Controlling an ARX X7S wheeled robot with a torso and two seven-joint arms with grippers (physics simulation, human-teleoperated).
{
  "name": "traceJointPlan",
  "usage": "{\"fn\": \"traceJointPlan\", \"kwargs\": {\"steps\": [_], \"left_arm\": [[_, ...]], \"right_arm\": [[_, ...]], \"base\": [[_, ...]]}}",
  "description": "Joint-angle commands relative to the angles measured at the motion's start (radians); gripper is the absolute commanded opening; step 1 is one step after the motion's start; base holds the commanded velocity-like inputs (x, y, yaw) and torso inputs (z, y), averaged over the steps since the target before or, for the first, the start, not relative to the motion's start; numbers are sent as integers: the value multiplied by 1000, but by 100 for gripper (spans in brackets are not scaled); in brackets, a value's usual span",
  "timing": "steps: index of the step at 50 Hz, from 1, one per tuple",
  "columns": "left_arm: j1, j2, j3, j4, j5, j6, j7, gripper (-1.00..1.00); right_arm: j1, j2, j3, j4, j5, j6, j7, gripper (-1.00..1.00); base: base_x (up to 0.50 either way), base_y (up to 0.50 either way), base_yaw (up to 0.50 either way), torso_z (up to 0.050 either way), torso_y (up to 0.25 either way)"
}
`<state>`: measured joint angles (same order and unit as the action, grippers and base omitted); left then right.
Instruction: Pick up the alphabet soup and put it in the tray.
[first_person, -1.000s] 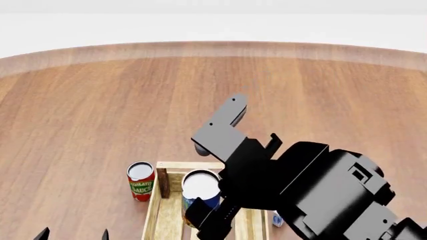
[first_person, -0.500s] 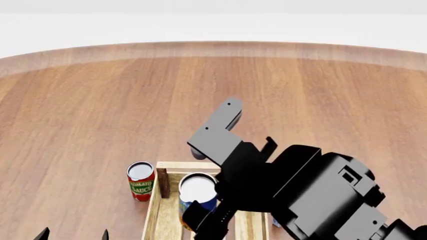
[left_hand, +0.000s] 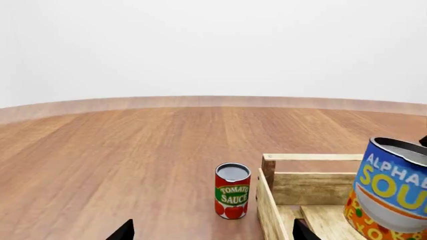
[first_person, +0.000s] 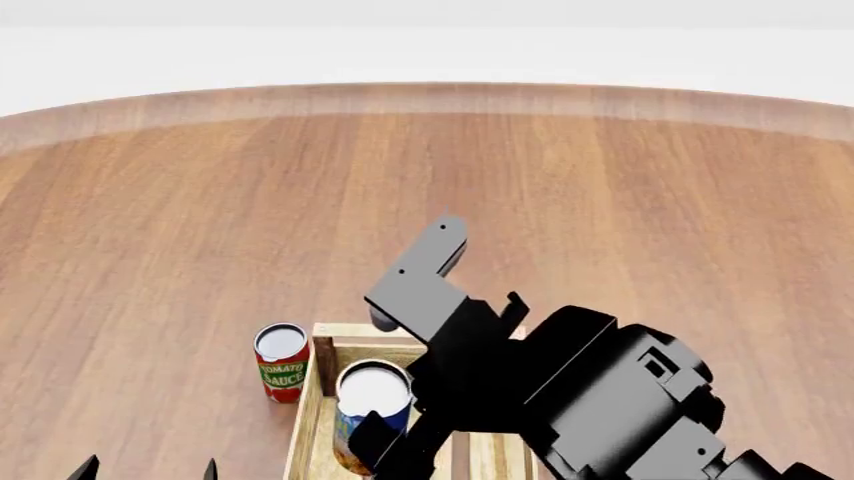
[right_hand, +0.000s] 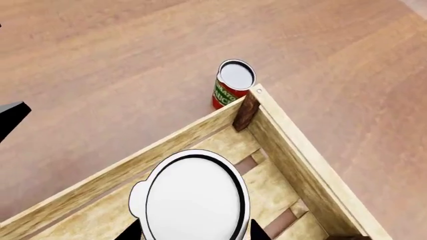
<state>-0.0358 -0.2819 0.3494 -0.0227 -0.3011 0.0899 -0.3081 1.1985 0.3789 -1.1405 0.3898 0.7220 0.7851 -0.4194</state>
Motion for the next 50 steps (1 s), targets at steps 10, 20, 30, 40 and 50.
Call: {"fn": "traceJointPlan", "kwargs": {"steps": [10, 20, 30, 40, 50], "left_arm": [[0, -5, 6, 1, -3, 3, -5, 100], [0, -7, 8, 3, -6, 2, -8, 100], [-1, -9, 10, 2, -8, 3, -9, 100], [-2, -10, 13, 0, -9, 5, -11, 100], [-3, -12, 16, -2, -11, 7, -13, 100]], "right_arm": [[-16, -53, -7, 123, -34, -78, -60, -100], [-24, -89, -21, 205, -52, -120, -96, -100], [-22, -113, -27, 263, -63, -146, -121, -100], [-28, -117, -32, 282, -65, -149, -130, -100], [-34, -139, -42, 331, -76, -174, -152, -100]], "base": [[0, 0, 0, 0, 1], [0, 0, 0, 0, 0], [0, 0, 0, 1, 1], [0, 0, 0, 0, 0], [0, 0, 0, 0, 1]]}}
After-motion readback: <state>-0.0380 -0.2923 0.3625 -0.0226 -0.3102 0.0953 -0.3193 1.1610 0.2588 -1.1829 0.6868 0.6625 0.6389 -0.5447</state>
